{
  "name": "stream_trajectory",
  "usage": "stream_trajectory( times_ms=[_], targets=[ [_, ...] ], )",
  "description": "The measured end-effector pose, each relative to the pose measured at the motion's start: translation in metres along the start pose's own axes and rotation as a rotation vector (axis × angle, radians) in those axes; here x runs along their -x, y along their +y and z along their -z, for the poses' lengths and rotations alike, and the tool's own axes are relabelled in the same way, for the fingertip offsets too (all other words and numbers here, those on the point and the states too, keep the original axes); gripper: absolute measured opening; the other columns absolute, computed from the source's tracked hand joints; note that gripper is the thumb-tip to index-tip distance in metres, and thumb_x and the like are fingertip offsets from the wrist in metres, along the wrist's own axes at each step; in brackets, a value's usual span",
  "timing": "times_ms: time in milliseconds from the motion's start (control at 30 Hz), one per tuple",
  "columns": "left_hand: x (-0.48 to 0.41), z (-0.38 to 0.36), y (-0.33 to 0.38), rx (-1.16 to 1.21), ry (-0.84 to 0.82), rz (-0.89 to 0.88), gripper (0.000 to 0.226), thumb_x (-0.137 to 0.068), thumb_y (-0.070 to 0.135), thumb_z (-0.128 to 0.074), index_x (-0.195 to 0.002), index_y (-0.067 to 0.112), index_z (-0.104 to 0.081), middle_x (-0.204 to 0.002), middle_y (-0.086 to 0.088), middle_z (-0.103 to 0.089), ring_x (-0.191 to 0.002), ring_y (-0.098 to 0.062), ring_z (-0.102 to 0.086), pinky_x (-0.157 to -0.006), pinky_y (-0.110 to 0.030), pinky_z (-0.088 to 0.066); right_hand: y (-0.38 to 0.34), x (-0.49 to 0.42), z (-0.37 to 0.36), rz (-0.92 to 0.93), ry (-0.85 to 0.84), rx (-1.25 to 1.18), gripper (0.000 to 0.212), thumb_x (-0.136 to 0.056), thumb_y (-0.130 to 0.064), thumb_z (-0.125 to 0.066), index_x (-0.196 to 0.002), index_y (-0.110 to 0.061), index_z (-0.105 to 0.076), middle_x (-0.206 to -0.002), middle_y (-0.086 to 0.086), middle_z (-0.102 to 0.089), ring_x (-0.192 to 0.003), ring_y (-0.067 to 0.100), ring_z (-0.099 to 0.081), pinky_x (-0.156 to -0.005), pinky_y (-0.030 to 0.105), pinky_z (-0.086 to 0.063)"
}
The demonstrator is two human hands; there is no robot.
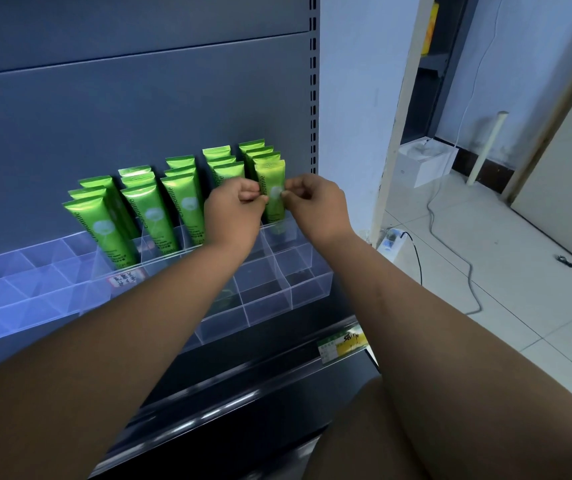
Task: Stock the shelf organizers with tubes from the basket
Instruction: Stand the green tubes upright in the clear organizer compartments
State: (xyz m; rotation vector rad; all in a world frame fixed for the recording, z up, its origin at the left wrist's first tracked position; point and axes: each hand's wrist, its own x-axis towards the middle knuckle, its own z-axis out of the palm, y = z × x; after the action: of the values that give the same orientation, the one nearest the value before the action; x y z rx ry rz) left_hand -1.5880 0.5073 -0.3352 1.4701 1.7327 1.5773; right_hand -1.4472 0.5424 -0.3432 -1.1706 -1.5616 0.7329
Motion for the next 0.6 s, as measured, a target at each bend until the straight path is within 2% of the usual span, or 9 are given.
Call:
stream_trajectory(
  times_ms=[133,267,433,533,600],
  targets=[
    [0.001,-0.001,0.003,-0.016,-0.009,-0.016,0.016,-0.087,0.006,-0.076,-0.093,0.019,-0.068,-0.088,0.002,-0.071,-0.086,-0.021,-0.072,-0.084,-0.045,-0.061,-0.002,0.003,0.001,0.005,0.014,0.004,0.010,-0.091,-0.014,-0.069,-0.100,-0.018,-0.073,-0.084,-0.007,-0.070,-0.084,0.011,-0.068,-0.076,0.022,-0.054],
    [0.002,0.001,0.006,-0.032,-0.006,-0.012,0.018,-0.087,0.006,-0.075,-0.091,0.021,-0.067,-0.087,0.005,-0.069,-0.087,-0.021,-0.071,-0.084,-0.046,-0.061,-0.004,0.004,0.001,-0.003,0.005,0.002,0.010,-0.092,-0.016,-0.070,-0.101,-0.020,-0.072,-0.082,-0.012,-0.068,-0.080,0.004,-0.065,-0.069,0.013,-0.048],
    [0.007,0.001,0.010,-0.076,0.009,-0.043,0.014,-0.088,0.008,-0.075,-0.100,0.013,-0.069,-0.089,0.002,-0.068,-0.087,-0.016,-0.067,-0.085,-0.037,-0.059,-0.005,0.005,0.003,-0.002,-0.019,0.044,0.018,-0.092,-0.016,-0.070,-0.110,-0.016,-0.072,-0.093,-0.005,-0.071,-0.085,0.005,-0.066,-0.071,0.010,-0.046],
    [0.011,0.001,0.013,-0.090,0.011,-0.039,0.019,-0.088,0.008,-0.075,-0.106,0.008,-0.070,-0.093,-0.001,-0.069,-0.089,-0.015,-0.066,-0.086,-0.032,-0.057,-0.006,0.007,0.005,-0.014,-0.029,0.056,0.021,-0.092,-0.014,-0.068,-0.112,-0.017,-0.071,-0.096,-0.004,-0.072,-0.088,0.006,-0.066,-0.074,0.013,-0.049],
    [0.014,0.004,0.014,-0.112,0.020,-0.022,0.023,-0.090,0.012,-0.075,-0.112,0.006,-0.070,-0.098,-0.003,-0.072,-0.092,-0.016,-0.068,-0.085,-0.028,-0.056,-0.008,0.010,0.007,-0.019,-0.031,0.077,0.023,-0.092,-0.015,-0.066,-0.114,-0.016,-0.071,-0.098,-0.004,-0.073,-0.090,0.008,-0.067,-0.080,0.021,-0.054]
  ],
)
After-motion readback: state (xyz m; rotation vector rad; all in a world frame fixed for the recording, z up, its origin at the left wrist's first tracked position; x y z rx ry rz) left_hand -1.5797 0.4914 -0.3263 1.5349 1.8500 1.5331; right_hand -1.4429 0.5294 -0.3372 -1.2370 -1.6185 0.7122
